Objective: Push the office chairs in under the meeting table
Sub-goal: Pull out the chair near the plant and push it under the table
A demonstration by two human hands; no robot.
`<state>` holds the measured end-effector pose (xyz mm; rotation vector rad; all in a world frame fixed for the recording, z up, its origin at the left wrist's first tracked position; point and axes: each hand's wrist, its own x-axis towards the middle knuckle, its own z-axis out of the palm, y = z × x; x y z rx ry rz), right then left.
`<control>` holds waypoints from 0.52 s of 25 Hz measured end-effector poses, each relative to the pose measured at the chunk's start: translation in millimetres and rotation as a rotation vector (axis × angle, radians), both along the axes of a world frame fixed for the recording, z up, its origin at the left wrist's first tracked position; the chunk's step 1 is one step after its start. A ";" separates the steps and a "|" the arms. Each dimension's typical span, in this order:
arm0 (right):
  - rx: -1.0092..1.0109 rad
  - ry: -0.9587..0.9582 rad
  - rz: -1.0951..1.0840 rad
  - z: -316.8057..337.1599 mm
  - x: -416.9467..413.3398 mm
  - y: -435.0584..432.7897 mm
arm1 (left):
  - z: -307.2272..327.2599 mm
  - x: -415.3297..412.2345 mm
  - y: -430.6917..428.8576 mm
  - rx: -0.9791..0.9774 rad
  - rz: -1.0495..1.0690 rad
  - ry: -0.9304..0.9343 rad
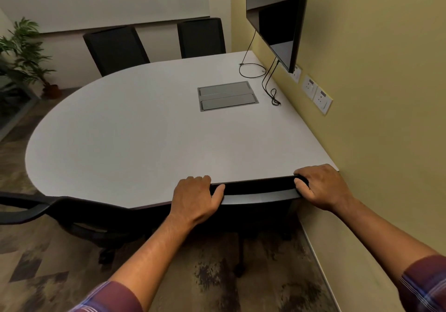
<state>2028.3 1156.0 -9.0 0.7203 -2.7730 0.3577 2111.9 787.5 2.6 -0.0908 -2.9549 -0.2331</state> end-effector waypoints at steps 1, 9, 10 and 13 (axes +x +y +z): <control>0.004 0.011 0.009 -0.6 -5.6 1.9 | -0.7 -2.5 2.8 -0.019 -0.008 -0.005; -0.015 0.046 0.059 0.6 -41.5 17.2 | -2.6 -18.6 22.1 -0.003 0.001 -0.031; -0.017 0.055 0.059 1.1 -43.1 18.5 | -1.9 -19.8 24.1 0.008 0.004 -0.032; -0.021 0.044 0.048 1.5 -41.9 19.9 | -2.2 -20.0 26.6 0.015 0.010 -0.030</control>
